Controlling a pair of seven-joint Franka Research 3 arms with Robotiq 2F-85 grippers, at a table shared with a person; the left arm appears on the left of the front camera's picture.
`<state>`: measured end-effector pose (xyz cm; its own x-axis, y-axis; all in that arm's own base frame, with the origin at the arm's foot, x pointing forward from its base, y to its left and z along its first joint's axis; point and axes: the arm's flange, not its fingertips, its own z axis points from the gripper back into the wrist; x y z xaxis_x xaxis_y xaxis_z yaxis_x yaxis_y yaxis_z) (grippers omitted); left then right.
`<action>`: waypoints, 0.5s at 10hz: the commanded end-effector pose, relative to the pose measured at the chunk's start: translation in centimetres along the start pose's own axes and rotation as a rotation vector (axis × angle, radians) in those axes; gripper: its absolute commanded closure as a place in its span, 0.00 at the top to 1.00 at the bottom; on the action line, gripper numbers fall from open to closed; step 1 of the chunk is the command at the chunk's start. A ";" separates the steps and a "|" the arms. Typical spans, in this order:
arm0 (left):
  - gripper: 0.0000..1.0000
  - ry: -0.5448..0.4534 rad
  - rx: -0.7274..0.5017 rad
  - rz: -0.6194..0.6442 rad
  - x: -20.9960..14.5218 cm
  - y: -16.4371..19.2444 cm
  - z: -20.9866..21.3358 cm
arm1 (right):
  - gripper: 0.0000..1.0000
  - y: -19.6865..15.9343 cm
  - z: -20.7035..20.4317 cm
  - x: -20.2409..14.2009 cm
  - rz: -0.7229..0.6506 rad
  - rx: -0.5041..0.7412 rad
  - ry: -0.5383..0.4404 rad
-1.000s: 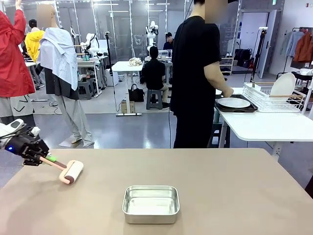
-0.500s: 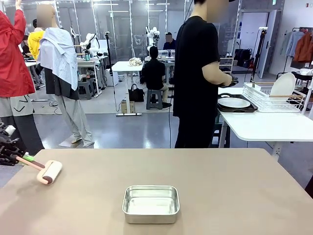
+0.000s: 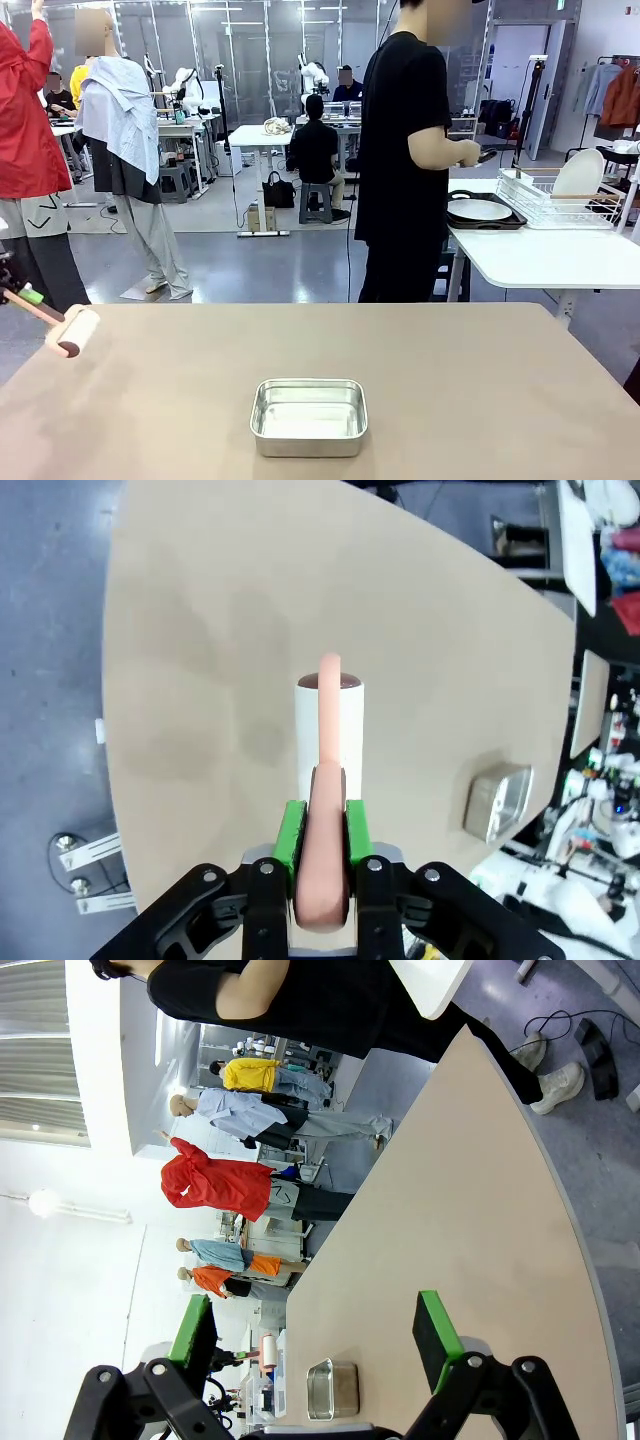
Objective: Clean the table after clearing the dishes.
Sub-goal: When the right (or left) Handle tray is removed, use the right hand (or left hand) to clean the right (or left) side of the table with the Lint Roller.
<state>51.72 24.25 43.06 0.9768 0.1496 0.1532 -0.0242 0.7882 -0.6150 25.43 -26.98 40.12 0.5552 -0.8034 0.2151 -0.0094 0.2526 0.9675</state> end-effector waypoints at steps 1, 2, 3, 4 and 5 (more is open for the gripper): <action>0.22 0.039 0.057 -0.076 -2.2 -5.1 3.1 | 1.00 0.0 0.0 -0.4 0.021 0.009 0.000; 0.22 0.011 0.107 -0.096 -2.6 -7.2 4.5 | 1.00 0.0 0.0 -0.4 0.021 0.009 0.000; 0.22 0.000 0.128 -0.101 -2.5 -8.3 4.8 | 1.00 0.0 0.0 -0.4 0.021 0.009 0.000; 0.22 0.015 0.060 -0.087 -1.3 -5.7 4.0 | 1.00 0.0 0.0 -0.4 0.021 0.009 0.000; 0.22 0.015 0.060 -0.087 -1.3 -5.7 4.0 | 1.00 0.0 0.0 -0.4 0.021 0.009 0.000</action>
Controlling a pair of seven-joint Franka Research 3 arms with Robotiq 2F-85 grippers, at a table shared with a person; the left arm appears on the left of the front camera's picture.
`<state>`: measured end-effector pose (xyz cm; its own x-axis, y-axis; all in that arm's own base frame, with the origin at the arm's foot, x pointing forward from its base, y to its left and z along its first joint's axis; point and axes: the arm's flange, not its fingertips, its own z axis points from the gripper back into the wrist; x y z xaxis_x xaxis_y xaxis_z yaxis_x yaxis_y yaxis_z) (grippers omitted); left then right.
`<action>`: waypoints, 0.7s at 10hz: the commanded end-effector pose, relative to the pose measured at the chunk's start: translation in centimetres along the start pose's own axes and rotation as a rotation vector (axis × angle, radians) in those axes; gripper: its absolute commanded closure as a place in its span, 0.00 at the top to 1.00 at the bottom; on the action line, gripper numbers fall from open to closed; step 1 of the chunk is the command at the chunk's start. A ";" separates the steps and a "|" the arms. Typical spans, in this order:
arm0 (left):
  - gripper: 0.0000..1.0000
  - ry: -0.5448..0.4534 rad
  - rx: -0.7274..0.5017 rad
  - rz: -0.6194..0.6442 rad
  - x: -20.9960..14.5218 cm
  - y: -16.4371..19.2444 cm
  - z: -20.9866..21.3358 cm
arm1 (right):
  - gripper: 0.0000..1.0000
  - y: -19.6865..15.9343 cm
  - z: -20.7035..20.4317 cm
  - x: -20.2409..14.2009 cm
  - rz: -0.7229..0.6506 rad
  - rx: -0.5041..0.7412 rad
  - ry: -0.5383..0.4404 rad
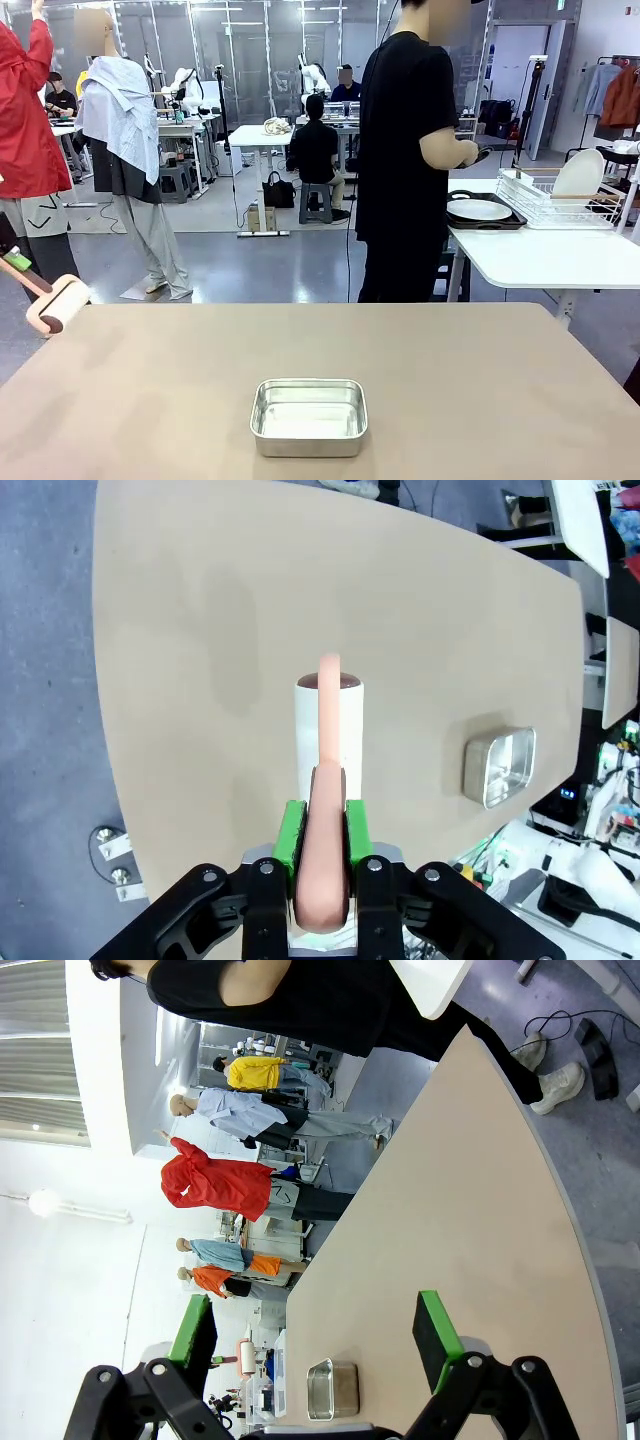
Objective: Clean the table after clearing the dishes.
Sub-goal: When the right (or left) Handle tray is removed, use the right hand (or left hand) to clean the right (or left) side of the table with the Lint Roller, then place the Lint Roller back on top of the Airtight Container.
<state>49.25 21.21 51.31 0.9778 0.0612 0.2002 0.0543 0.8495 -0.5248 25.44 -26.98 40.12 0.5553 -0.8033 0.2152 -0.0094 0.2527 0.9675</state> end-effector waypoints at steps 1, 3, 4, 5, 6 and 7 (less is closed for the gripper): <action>0.22 0.002 -0.030 0.012 0.2 1.7 -1.2 | 1.00 0.0 0.0 -0.4 0.021 0.009 0.000; 0.22 0.002 -0.030 0.012 0.2 1.7 -1.2 | 1.00 0.0 0.0 -0.4 0.021 0.009 0.000; 0.22 0.002 -0.030 0.012 0.2 1.7 -1.2 | 1.00 0.0 0.0 -0.4 0.021 0.009 0.000; 0.22 0.002 -0.030 0.012 0.2 1.7 -1.2 | 1.00 0.0 0.0 -0.4 0.021 0.009 0.000; 0.22 0.002 -0.030 0.012 0.2 1.7 -1.2 | 1.00 0.0 0.0 -0.4 0.021 0.009 0.000; 0.22 0.002 -0.030 0.012 0.2 1.7 -1.2 | 1.00 0.0 0.0 -0.4 0.021 0.009 0.000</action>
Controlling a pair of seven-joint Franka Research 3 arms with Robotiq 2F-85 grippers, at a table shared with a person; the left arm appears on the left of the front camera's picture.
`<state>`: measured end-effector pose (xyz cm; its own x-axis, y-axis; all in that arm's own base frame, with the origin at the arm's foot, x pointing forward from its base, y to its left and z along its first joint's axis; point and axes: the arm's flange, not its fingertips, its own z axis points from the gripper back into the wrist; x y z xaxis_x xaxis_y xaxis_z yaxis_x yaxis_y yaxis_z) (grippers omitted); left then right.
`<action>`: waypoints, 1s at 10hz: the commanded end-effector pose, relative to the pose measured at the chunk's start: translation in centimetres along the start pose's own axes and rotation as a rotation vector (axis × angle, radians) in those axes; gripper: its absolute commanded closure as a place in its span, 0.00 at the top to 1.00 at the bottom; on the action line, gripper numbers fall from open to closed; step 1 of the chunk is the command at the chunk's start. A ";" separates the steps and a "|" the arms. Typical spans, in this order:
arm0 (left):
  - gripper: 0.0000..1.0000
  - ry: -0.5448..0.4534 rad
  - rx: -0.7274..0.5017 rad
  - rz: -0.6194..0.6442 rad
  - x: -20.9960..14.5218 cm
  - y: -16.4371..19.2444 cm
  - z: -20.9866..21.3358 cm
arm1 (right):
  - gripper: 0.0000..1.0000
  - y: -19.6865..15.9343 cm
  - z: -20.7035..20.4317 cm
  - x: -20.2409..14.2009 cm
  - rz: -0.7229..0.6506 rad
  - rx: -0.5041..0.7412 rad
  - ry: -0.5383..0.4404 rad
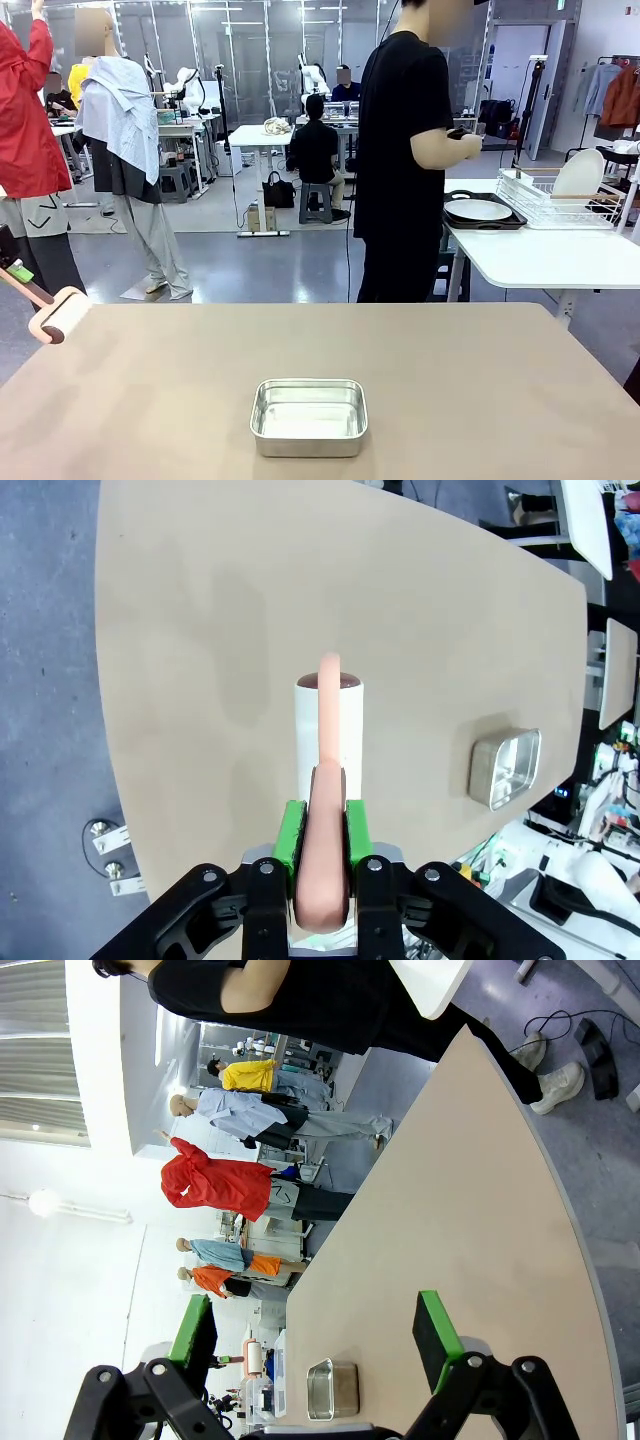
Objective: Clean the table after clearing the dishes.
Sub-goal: Place the Lint Roller back on top of the Airtight Container.
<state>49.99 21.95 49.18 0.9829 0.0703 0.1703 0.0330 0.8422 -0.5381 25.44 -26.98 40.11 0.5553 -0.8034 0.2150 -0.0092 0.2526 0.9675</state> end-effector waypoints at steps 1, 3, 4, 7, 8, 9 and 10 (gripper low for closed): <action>0.22 -0.019 -0.020 -0.012 -0.2 -0.1 0.3 | 1.00 0.0 0.0 -0.4 0.021 0.009 0.000; 0.22 0.044 0.118 -0.231 1.7 -6.4 0.9 | 1.00 0.0 0.0 -0.4 0.021 0.009 0.000; 0.22 0.136 0.192 -0.449 2.4 -12.9 -0.5 | 1.00 0.0 0.0 -0.4 0.021 0.009 0.000; 0.22 0.283 0.254 -0.899 -2.1 -26.1 -6.0 | 1.00 0.0 0.0 -0.4 0.021 0.009 0.000; 0.22 0.320 0.220 -1.004 -4.6 -29.2 -7.2 | 1.00 0.0 0.0 -0.4 0.021 0.009 0.000; 0.22 0.355 0.239 -1.133 -7.5 -31.8 -8.2 | 1.00 0.0 0.0 -0.4 0.021 0.009 0.000; 0.22 0.369 0.218 -1.233 -10.1 -34.0 -9.2 | 1.00 0.0 0.0 -0.4 0.021 0.009 0.000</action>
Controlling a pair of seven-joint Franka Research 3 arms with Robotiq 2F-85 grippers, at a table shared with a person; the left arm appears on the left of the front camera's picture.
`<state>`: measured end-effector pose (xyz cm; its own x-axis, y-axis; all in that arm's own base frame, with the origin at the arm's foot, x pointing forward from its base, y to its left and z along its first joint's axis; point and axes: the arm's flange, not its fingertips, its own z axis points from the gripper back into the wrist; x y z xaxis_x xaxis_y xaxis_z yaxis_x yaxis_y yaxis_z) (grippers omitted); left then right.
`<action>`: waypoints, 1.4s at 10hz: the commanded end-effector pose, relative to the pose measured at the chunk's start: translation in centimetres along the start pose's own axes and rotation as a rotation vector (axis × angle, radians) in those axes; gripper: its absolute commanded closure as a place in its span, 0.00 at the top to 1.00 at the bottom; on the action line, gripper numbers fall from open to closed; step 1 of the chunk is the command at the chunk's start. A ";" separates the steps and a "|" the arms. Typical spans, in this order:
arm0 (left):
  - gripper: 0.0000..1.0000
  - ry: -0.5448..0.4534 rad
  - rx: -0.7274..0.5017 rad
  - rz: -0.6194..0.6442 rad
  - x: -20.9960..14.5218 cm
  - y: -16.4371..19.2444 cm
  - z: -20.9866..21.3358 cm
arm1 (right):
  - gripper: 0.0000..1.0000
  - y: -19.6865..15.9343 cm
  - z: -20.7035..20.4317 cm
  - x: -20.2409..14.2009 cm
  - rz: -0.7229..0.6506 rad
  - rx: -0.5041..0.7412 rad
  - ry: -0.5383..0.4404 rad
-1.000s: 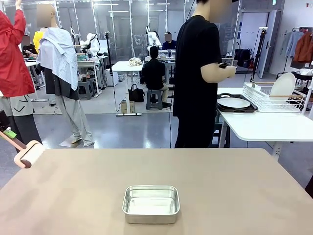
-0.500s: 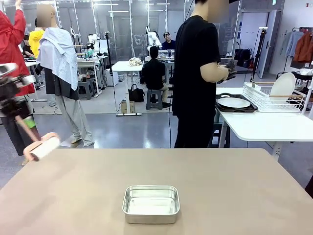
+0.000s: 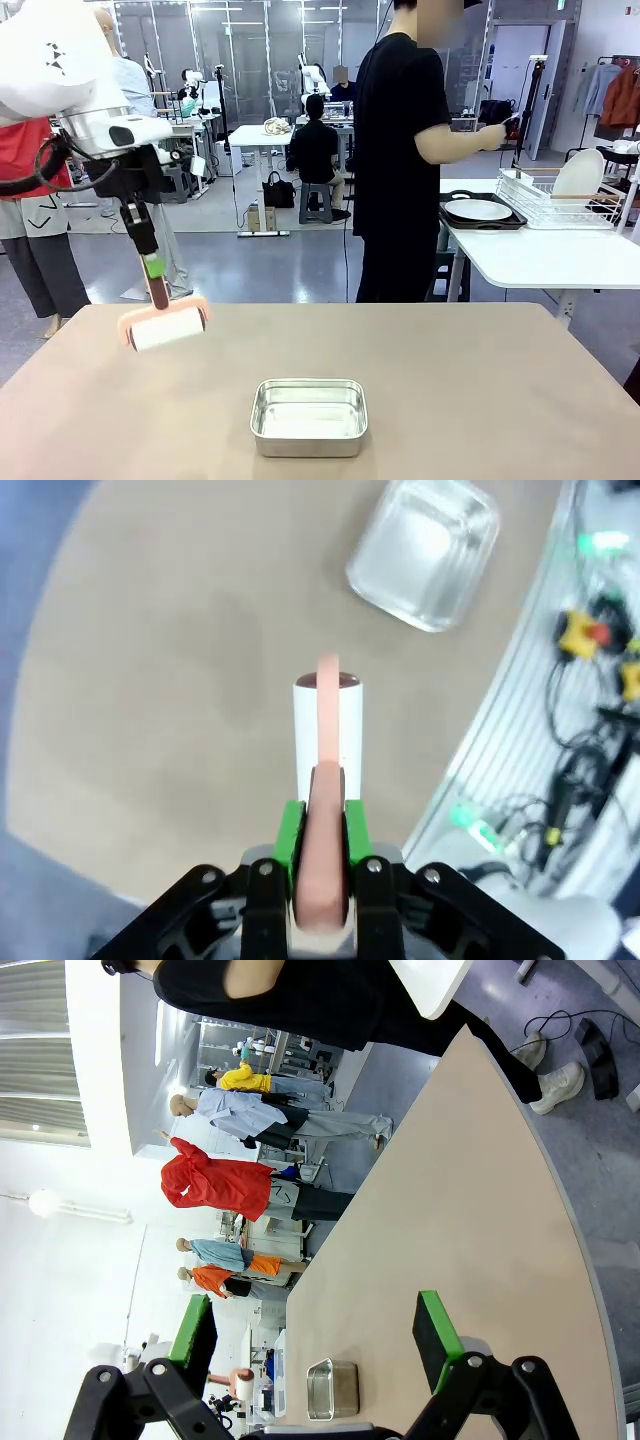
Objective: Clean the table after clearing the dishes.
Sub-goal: Place the Lint Roller back on top of the Airtight Container.
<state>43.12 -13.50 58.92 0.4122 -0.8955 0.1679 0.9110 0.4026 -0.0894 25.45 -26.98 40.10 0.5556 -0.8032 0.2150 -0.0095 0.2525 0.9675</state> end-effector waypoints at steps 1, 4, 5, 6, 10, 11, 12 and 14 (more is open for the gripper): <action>0.22 -0.051 0.043 -0.186 -1.1 -5.0 -1.0 | 1.00 0.1 0.0 -0.4 0.021 0.009 0.000; 0.22 -0.011 0.029 -0.175 0.7 -5.9 -0.6 | 1.00 0.1 0.0 -0.4 0.021 0.009 0.000; 0.22 -0.011 0.029 -0.175 0.7 -5.9 -0.6 | 1.00 0.1 0.0 -0.4 0.021 0.009 0.000; 0.22 -0.011 0.029 -0.175 0.7 -5.9 -0.6 | 1.00 0.1 0.0 -0.4 0.021 0.009 0.000; 0.22 0.064 0.017 -0.274 6.8 -7.3 -2.0 | 1.00 0.1 0.0 -0.4 0.021 0.009 0.000; 0.22 0.067 -0.015 -0.302 9.0 -7.8 -2.4 | 1.00 0.1 0.0 -0.4 0.021 0.009 0.000; 0.22 0.083 -0.052 -0.306 10.8 -7.9 -3.3 | 1.00 0.1 0.0 -0.4 0.021 0.009 0.000; 0.22 0.111 -0.095 -0.303 14.5 -8.6 -5.8 | 1.00 0.1 0.0 -0.4 0.021 0.009 0.000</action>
<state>40.34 -30.39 55.84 0.0953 -0.9882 0.1200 0.9906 0.0823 -0.1093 25.47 -26.97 40.11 0.5561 -0.8027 0.2157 -0.0099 0.2531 0.9674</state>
